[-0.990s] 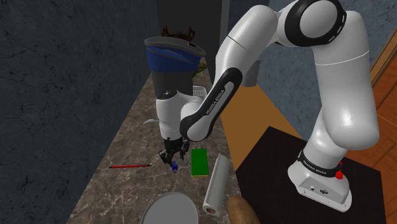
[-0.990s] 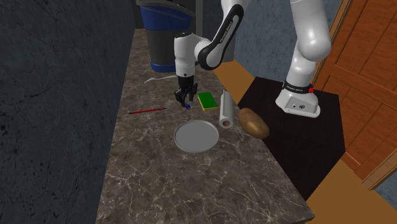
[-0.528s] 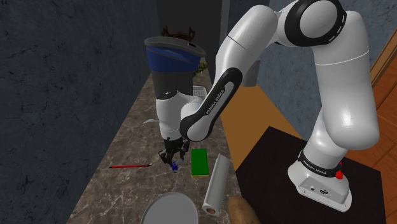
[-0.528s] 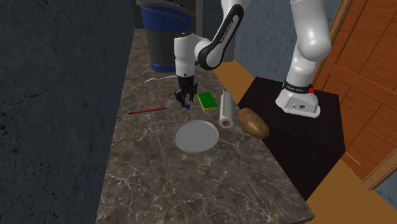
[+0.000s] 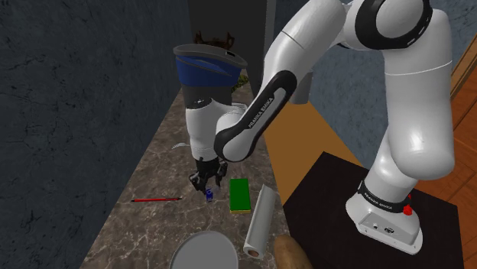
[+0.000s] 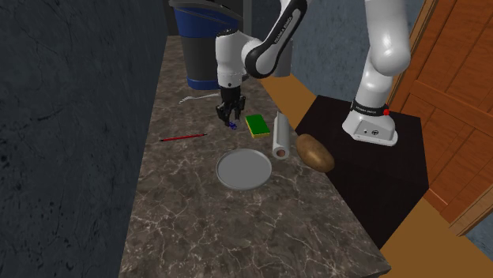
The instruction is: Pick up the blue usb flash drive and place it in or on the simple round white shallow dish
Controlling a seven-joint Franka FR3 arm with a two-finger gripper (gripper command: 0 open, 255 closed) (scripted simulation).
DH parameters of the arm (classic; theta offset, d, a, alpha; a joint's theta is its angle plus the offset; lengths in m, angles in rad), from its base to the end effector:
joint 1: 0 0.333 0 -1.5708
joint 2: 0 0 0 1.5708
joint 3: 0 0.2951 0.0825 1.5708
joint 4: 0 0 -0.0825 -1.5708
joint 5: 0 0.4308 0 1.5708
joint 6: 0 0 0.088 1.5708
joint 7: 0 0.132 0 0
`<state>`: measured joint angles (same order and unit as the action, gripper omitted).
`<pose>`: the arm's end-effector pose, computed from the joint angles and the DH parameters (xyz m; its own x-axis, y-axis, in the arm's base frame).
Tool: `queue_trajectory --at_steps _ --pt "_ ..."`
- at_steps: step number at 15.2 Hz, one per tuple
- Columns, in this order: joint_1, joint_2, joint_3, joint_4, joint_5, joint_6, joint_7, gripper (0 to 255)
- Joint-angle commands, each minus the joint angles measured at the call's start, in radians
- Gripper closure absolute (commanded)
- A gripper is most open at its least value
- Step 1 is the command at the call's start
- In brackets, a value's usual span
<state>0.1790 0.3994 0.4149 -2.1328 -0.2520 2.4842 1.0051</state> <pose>0.4868 0.3392 0.1509 0.9715 -0.2370 -0.0044 -0.2370 -0.9715 -0.0018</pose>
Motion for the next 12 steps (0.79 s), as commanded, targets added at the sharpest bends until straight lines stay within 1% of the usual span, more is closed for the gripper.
queue_trajectory --at_steps 1,12 --pt "-0.007 -0.021 0.009 0.001 0.015 -0.022 -0.010 255" --pt "-0.037 -0.133 0.049 0.019 0.093 -0.140 -0.062 255"
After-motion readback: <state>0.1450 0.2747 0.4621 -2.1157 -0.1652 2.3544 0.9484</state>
